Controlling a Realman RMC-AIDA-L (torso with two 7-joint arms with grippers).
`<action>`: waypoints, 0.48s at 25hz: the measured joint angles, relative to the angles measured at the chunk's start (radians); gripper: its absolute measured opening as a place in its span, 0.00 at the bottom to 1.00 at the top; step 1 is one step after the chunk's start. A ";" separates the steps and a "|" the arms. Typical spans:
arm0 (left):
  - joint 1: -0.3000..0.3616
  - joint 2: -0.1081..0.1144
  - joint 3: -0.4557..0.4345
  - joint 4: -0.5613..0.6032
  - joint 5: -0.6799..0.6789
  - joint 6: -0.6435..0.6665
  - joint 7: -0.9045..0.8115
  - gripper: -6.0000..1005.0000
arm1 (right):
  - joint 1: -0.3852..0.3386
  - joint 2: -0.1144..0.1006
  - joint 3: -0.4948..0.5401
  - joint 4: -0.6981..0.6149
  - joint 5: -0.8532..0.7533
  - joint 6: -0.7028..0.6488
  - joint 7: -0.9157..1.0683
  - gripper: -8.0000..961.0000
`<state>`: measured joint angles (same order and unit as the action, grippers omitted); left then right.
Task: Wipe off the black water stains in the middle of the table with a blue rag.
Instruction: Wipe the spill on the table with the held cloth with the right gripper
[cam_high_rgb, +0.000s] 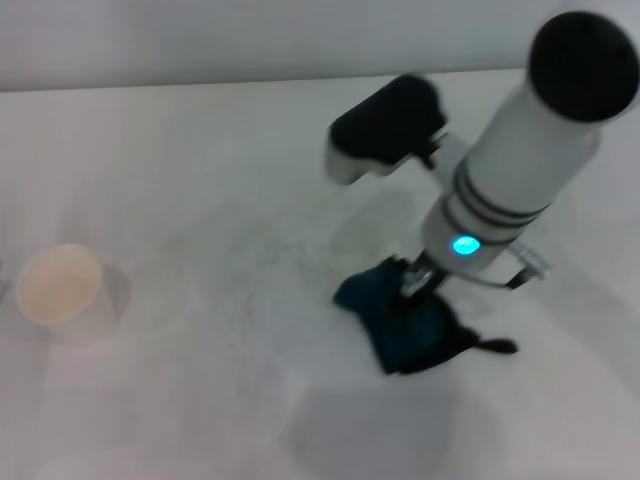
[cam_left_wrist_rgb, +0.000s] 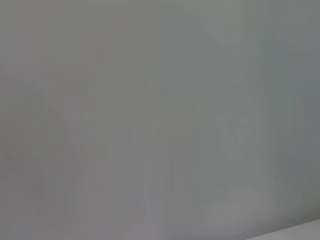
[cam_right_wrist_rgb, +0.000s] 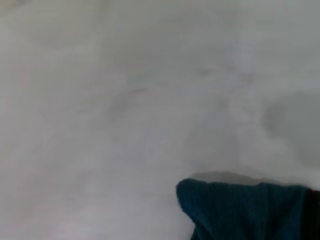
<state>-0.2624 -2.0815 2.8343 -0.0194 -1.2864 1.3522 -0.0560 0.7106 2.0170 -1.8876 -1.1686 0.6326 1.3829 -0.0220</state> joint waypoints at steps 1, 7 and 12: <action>0.000 0.000 0.000 0.000 -0.001 0.000 0.000 0.83 | -0.009 -0.001 0.026 0.000 -0.026 0.011 -0.003 0.10; 0.000 0.000 -0.003 0.008 -0.003 0.000 0.001 0.83 | -0.084 -0.004 0.246 -0.023 -0.161 0.081 -0.067 0.10; -0.007 0.001 -0.003 0.014 -0.004 -0.004 0.001 0.83 | -0.125 -0.009 0.424 -0.024 -0.266 0.112 -0.131 0.10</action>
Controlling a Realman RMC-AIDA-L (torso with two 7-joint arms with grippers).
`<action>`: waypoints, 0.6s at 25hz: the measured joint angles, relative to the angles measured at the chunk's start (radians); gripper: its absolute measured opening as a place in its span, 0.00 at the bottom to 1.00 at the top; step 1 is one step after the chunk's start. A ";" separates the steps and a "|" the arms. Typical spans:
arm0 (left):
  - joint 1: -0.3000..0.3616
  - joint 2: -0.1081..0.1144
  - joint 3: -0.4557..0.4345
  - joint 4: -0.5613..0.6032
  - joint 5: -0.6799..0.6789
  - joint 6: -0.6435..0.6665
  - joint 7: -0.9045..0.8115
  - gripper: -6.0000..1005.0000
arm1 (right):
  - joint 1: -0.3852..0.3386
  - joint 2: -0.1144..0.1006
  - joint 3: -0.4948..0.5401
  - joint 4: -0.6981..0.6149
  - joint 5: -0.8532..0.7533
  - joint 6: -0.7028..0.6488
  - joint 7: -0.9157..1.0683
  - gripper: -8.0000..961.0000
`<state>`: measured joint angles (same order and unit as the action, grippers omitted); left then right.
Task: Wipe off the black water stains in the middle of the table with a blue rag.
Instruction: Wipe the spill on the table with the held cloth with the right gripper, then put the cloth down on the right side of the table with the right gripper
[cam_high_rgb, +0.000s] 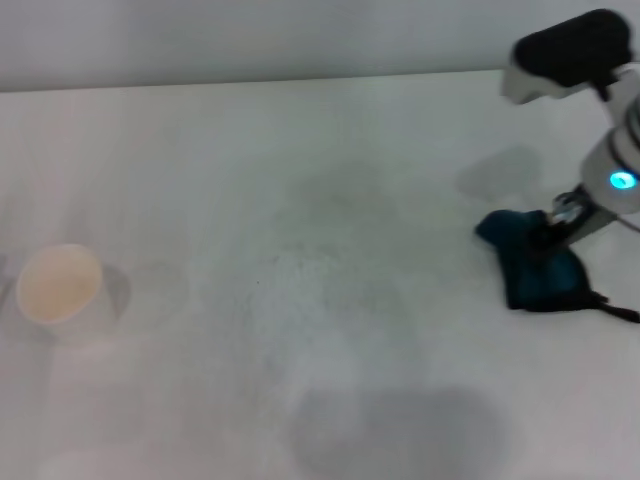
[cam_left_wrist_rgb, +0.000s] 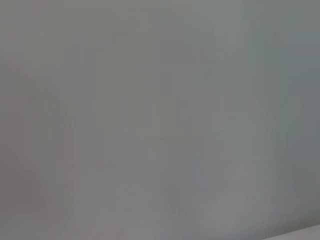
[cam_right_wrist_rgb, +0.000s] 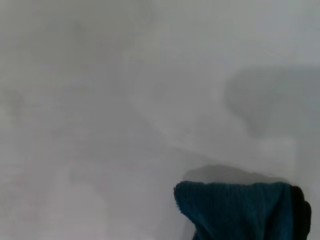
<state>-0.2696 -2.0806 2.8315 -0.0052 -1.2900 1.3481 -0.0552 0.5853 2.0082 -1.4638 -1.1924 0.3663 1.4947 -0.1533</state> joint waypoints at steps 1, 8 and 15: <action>-0.002 0.000 0.000 0.001 0.000 -0.001 0.000 0.83 | -0.006 -0.001 0.032 0.002 -0.013 0.002 -0.017 0.10; -0.012 0.002 0.000 0.014 0.000 -0.001 0.000 0.83 | -0.029 -0.002 0.178 0.011 -0.069 -0.009 -0.089 0.10; -0.017 0.001 0.000 0.015 -0.001 0.005 0.000 0.83 | -0.031 -0.002 0.208 0.026 -0.071 -0.045 -0.114 0.10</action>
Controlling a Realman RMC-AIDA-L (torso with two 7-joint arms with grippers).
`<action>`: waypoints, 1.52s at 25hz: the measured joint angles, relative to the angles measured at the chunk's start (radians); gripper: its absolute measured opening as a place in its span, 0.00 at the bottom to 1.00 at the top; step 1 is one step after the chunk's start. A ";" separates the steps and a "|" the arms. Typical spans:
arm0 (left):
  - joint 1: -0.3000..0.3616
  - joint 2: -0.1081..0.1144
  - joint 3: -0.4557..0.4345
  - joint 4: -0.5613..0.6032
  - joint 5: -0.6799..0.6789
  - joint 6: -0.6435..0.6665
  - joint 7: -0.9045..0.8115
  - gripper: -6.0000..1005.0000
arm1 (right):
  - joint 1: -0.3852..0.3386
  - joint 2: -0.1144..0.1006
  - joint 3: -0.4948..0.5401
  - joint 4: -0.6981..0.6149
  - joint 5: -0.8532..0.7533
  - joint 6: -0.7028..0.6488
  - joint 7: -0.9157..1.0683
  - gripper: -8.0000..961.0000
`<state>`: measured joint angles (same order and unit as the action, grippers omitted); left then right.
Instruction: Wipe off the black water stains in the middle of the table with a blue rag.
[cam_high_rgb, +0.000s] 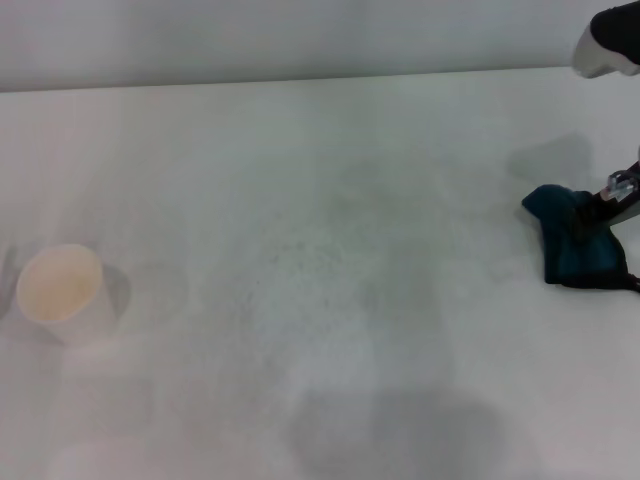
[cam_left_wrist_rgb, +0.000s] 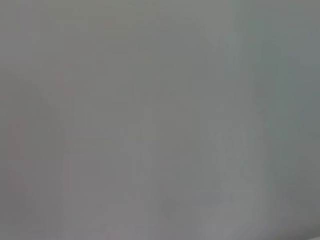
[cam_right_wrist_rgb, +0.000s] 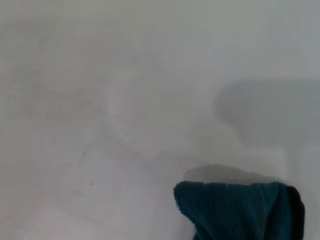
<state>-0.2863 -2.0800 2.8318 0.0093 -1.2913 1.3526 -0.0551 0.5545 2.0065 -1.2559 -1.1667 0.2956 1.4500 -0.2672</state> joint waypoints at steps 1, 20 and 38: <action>0.000 0.000 0.000 0.000 0.000 0.000 0.000 0.83 | 0.001 0.002 -0.001 0.003 0.002 0.000 -0.007 0.10; -0.002 0.002 0.000 0.012 0.000 0.009 0.000 0.83 | -0.014 -0.004 0.328 0.021 0.171 -0.022 -0.238 0.26; -0.022 0.001 0.000 0.012 -0.011 0.004 0.000 0.83 | -0.112 -0.004 0.659 0.378 0.884 -0.359 -1.023 0.26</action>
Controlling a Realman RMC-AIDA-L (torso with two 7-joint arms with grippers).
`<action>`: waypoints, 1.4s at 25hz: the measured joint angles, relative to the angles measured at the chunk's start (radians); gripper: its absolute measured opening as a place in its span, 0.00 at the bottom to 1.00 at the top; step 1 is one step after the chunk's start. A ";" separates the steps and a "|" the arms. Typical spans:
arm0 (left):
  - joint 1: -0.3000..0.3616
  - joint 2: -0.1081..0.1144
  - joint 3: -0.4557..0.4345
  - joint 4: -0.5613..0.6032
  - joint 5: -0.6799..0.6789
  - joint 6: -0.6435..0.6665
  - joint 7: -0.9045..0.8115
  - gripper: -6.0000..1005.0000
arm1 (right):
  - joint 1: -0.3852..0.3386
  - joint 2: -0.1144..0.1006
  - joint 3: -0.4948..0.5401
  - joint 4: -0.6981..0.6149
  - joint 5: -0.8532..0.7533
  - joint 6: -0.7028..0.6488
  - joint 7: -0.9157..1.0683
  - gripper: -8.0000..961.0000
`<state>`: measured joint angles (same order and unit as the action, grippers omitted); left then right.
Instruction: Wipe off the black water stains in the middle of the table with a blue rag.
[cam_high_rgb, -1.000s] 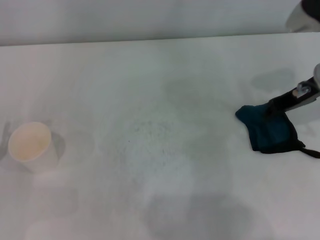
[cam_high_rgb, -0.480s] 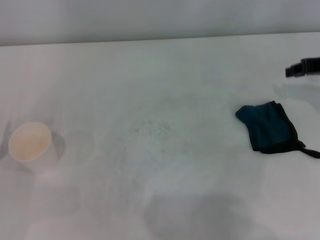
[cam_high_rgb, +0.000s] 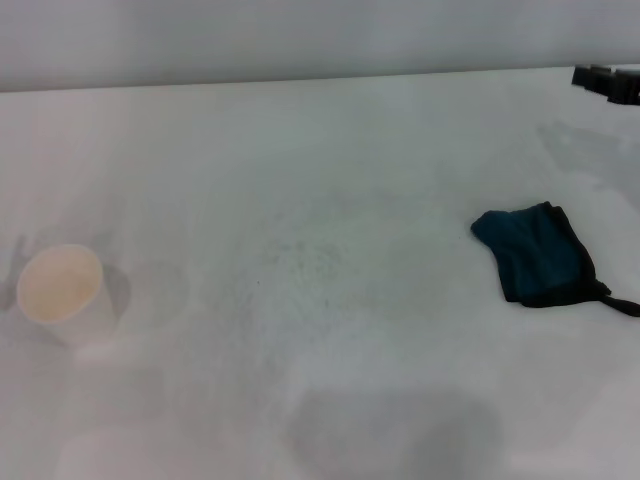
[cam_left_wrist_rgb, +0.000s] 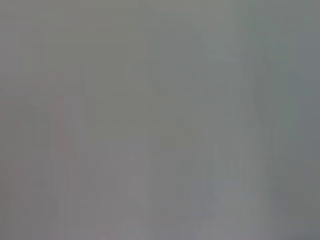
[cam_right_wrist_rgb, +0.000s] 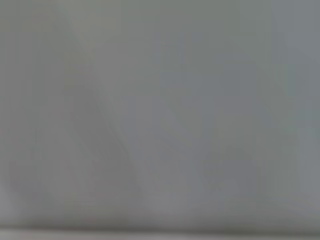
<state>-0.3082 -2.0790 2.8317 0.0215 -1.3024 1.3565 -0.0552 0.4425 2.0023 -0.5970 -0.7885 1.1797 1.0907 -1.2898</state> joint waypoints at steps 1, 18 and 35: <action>-0.001 0.000 0.000 0.000 0.000 0.000 0.000 0.83 | -0.009 0.000 0.000 0.031 0.076 -0.004 -0.084 0.26; -0.003 0.001 0.000 0.000 -0.011 -0.001 0.000 0.83 | -0.040 0.010 0.003 0.539 0.873 0.080 -1.323 0.26; 0.001 -0.003 0.000 0.029 -0.089 -0.005 0.002 0.83 | -0.018 0.013 0.003 0.605 1.004 0.047 -1.600 0.26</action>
<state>-0.3067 -2.0820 2.8317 0.0508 -1.3911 1.3517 -0.0527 0.4244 2.0156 -0.5936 -0.1839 2.1840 1.1380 -2.8898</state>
